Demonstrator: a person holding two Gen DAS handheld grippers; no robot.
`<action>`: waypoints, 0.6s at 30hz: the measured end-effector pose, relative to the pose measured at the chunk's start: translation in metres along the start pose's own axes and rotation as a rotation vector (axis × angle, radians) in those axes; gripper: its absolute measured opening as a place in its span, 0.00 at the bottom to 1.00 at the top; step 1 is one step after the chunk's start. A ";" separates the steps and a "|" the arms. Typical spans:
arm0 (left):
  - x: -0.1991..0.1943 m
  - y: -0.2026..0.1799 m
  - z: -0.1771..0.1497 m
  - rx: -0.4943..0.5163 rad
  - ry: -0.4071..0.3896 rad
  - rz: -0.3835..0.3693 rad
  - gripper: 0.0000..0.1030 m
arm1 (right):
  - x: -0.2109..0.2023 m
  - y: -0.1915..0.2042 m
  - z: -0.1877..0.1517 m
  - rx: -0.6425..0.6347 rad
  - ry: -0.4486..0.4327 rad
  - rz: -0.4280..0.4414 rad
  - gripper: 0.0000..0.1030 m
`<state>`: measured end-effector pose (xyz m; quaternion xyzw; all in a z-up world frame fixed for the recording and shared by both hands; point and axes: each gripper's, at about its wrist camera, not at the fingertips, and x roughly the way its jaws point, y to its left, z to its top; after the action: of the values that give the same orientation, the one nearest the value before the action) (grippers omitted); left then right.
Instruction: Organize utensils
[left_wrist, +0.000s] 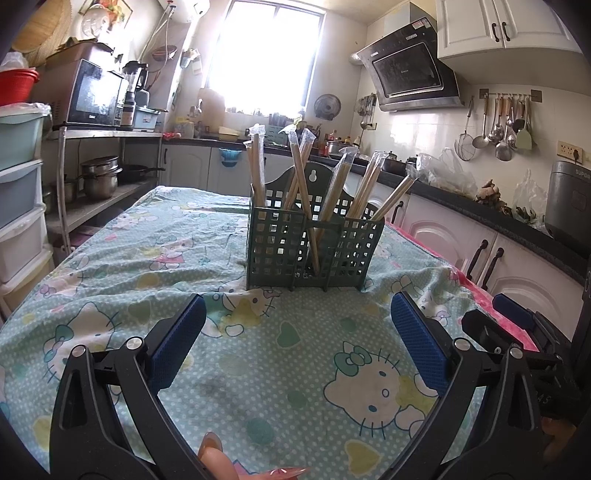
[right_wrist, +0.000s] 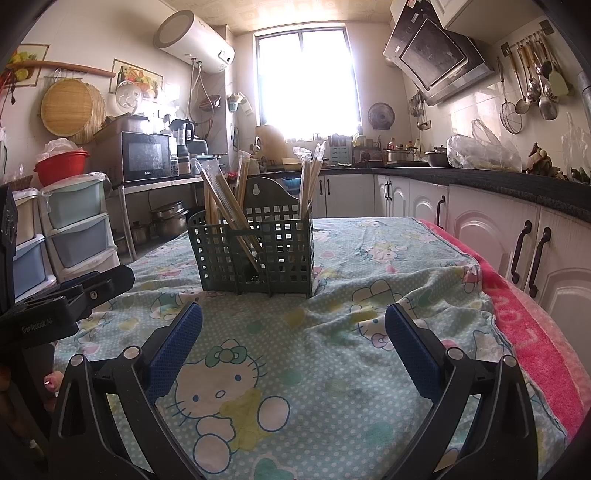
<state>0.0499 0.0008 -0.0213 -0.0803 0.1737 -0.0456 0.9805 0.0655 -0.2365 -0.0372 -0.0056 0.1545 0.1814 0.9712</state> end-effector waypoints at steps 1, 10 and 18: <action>0.001 0.000 0.000 -0.001 0.003 -0.003 0.90 | 0.000 0.000 0.000 0.000 0.000 0.000 0.94; 0.007 0.001 0.001 -0.005 0.041 0.050 0.90 | 0.000 -0.002 0.000 0.013 0.000 -0.008 0.94; 0.023 0.033 0.022 -0.057 0.155 0.124 0.90 | 0.010 -0.036 0.020 0.062 0.070 -0.076 0.94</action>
<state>0.0814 0.0334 -0.0140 -0.0935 0.2547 0.0141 0.9624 0.0929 -0.2653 -0.0225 0.0122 0.1934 0.1395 0.9711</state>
